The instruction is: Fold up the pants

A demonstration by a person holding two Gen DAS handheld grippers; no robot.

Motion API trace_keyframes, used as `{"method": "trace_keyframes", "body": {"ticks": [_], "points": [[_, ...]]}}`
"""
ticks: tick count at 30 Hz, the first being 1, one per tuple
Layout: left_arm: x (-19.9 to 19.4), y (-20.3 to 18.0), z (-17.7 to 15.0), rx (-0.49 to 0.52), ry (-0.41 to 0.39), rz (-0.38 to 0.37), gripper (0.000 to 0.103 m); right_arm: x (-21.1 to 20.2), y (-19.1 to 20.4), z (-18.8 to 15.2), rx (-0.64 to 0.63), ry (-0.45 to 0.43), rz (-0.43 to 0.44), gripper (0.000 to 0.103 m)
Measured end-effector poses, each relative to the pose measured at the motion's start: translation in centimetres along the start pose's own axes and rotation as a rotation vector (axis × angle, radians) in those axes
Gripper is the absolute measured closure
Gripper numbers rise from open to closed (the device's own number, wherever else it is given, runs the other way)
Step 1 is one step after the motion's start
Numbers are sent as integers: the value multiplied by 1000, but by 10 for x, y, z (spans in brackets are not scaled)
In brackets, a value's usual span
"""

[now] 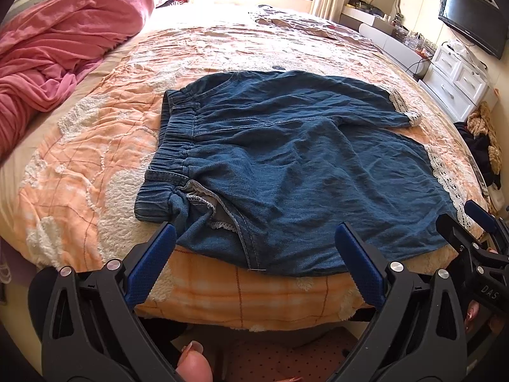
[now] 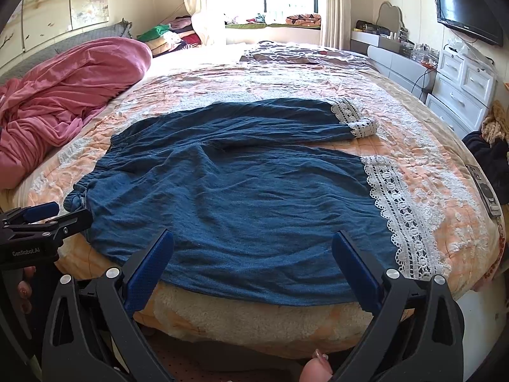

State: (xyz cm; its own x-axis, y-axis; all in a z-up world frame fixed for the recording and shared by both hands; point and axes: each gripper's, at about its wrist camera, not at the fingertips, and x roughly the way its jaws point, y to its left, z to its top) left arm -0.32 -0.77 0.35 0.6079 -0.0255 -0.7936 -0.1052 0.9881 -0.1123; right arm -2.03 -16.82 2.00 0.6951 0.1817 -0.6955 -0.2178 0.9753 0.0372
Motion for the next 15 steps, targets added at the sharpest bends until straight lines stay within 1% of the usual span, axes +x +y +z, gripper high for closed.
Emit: {"method": "trace_keyframes", "body": {"ticks": [15], "points": [[-1,0,0,3,-3,-3,9,1,2,-1,-1,-1,-5,4]]}}
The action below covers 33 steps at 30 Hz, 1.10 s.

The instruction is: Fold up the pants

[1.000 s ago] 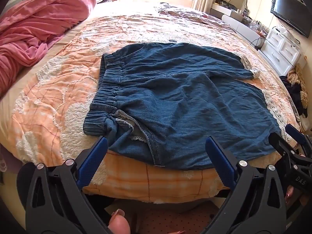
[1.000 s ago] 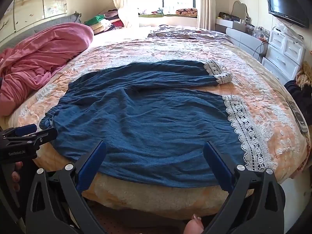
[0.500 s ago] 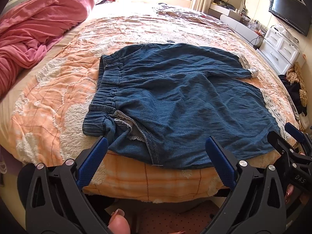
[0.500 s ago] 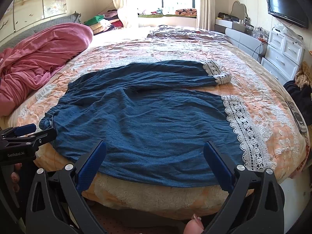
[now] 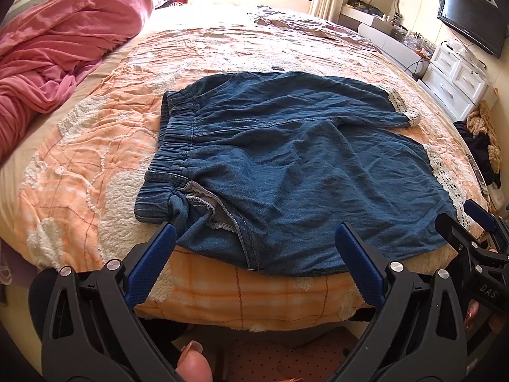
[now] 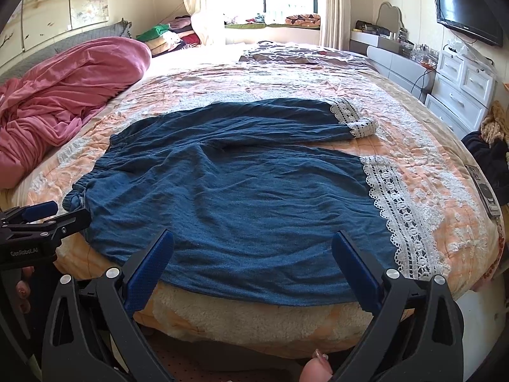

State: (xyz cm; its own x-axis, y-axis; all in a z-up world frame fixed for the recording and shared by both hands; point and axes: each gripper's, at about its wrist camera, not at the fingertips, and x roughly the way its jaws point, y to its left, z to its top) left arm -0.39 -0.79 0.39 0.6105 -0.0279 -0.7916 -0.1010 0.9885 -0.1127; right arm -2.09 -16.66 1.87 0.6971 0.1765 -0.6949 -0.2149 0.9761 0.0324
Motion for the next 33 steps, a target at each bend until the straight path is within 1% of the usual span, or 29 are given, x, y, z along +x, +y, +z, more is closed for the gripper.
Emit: {"method": "trace_keyframes", "body": {"ticks": [11,13,15,20,23,26,29,31,32,33], "points": [[0,-1,0,1,0,2,9,3,-3,0,3,6,5,4],[2,1,1,6,-2,13,9,4,-6,1,4,9,8,4],[3,4,3,9,-6,30,9,6,-12,2,16,3,-6,4],[11,19,13,-5,0,49,9,14,-34,7,57,20,-12,4],[17,32,20,-16,13,68,9,18,-49,14,68,15,-25,4],[22,41,25,-1,6,101,9,27,-81,26,124,36,2,4],[30,45,26,20,12,107,9,44,-116,39,123,68,-44,4],[37,47,25,20,22,118,9,59,-137,46,109,111,-92,4],[39,47,25,22,19,120,9,68,-147,50,102,123,-103,4],[42,48,25,21,16,122,9,76,-156,53,98,142,-137,4]]}}
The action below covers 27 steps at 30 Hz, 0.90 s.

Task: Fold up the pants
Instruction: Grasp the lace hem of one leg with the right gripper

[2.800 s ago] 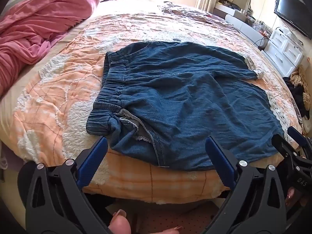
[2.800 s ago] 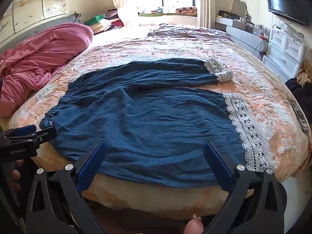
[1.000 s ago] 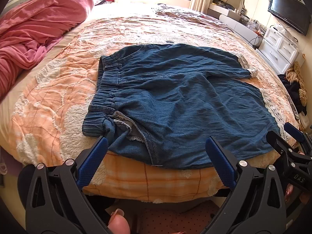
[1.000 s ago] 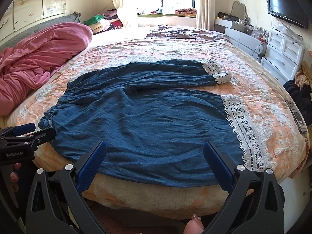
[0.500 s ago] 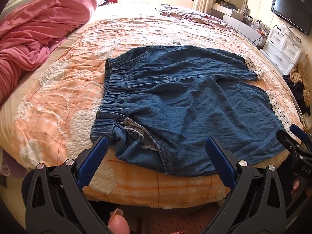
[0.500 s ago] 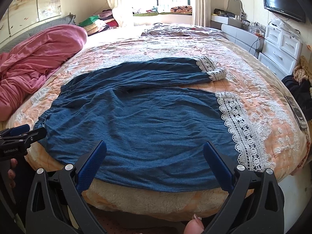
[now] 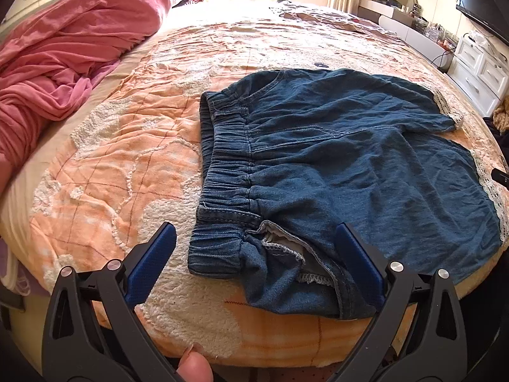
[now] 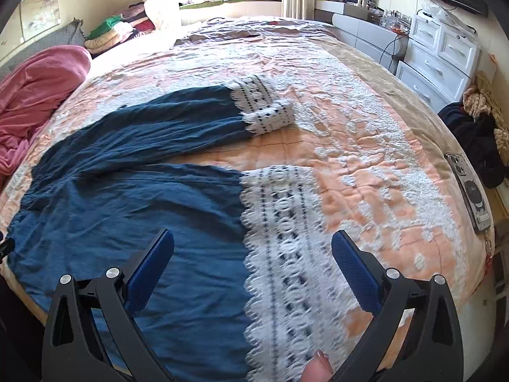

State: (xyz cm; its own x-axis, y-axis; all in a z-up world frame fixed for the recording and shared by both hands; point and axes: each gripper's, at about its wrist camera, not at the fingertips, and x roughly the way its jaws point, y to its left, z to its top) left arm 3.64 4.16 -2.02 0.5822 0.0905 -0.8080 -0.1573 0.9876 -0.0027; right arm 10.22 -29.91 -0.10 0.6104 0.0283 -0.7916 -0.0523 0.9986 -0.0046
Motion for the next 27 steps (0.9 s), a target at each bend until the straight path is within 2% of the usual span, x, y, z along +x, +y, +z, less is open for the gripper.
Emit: {"method": "trace_keyframes", "body": {"ticks": [4,8,9,10,13,16,20,27], "points": [[15,3,2,-6,9,39,19,25,-15,14,-17,29,-44,4],[24,6,2,-1,20,58,19,53,-32,24,39,74,11,5],[25,7,1,0,19,55,19,59,-38,25,60,86,32,10],[26,7,1,2,20,53,19,64,-42,25,84,96,47,32],[27,7,0,0,19,52,19,67,-49,25,112,96,131,61],[28,5,0,11,18,59,19,58,-51,28,89,78,127,88],[28,5,-1,2,20,58,19,48,-60,30,100,42,119,90],[32,7,-3,-8,21,61,15,68,-38,22,-26,41,-48,88]]}}
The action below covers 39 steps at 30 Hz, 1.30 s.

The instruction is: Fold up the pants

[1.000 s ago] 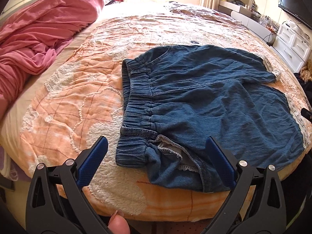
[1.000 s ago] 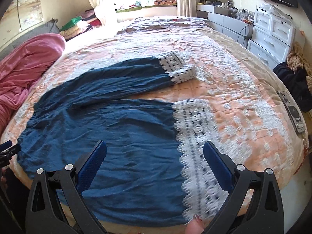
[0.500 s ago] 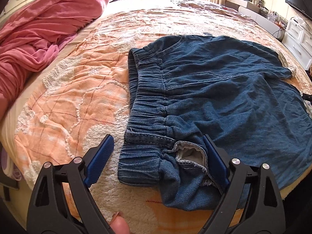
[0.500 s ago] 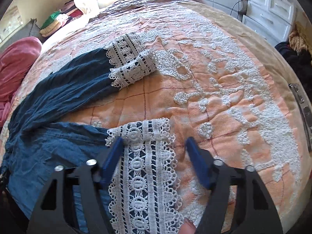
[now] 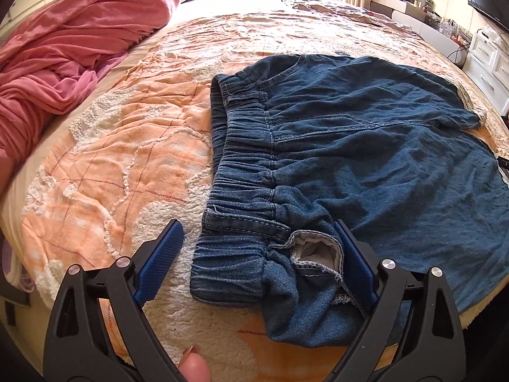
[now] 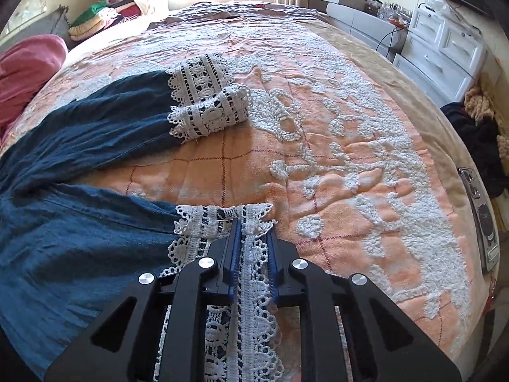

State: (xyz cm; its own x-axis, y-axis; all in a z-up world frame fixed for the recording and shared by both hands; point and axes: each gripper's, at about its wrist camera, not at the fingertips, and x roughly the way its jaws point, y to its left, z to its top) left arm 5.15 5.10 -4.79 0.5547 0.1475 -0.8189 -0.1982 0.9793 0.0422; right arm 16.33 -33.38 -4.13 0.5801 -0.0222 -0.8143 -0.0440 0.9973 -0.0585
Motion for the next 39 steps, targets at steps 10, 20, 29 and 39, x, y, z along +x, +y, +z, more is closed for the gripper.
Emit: {"method": "trace_keyframes", "body": {"ticks": [10,20,29,39], "points": [[-32,17,26,9,-61,-66,9,-95,35,44,-66,-201,148,23],[6,29,106,55,-82,-41,10,-45,231,118,-501,-162,515,15],[70,23,137,146,-13,-78,26,25,309,153,-632,-22,568,15],[94,31,137,179,-4,-169,70,62,358,154,-876,49,555,40]]}}
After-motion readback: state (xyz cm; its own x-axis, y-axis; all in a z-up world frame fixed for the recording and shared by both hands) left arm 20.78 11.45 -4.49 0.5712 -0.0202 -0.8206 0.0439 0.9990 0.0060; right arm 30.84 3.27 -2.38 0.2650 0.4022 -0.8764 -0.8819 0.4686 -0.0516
